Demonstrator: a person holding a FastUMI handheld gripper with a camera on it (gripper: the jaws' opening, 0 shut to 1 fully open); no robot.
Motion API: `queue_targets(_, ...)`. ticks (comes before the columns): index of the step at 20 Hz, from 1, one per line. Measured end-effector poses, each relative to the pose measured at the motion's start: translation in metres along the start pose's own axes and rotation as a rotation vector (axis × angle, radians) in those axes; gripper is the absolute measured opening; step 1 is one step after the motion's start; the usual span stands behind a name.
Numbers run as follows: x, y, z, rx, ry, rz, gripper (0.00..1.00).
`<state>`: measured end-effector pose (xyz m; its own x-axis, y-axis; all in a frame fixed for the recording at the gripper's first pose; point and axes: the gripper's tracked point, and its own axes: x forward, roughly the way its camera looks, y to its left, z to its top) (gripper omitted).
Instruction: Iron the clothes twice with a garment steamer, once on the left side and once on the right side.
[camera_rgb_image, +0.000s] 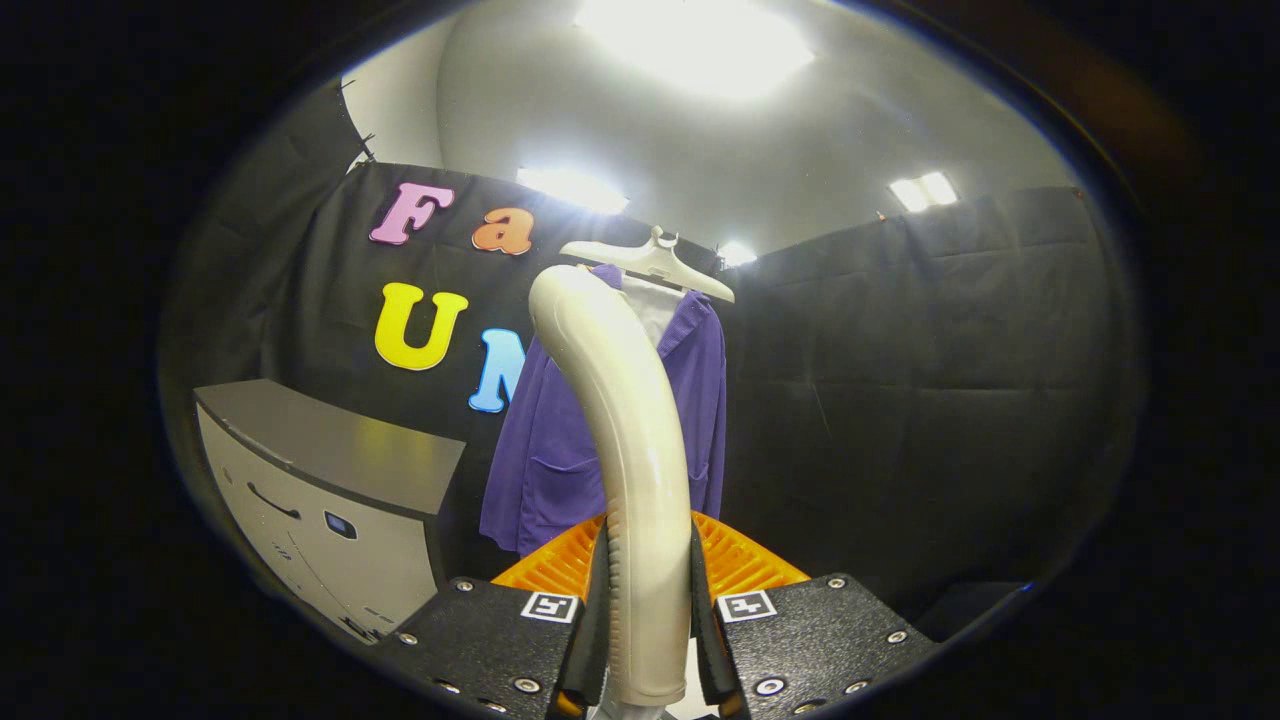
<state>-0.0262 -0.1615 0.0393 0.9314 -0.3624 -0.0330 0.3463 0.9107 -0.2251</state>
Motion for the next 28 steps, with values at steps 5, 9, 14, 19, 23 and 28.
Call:
queue_targets(5,-0.004,0.003,0.006,-0.001,-0.012,0.016,0.36)
queue_targets(9,-0.009,0.008,0.008,-0.01,-0.014,0.03,0.36)
queue_targets(14,-0.012,0.006,0.01,0.0,-0.013,0.032,0.36)
queue_targets(19,-0.011,0.005,0.011,-0.003,-0.021,0.03,0.36)
queue_targets(23,-0.012,0.006,0.009,-0.009,-0.019,0.031,0.36)
queue_targets(28,-0.012,0.008,0.008,-0.011,-0.017,0.037,0.36)
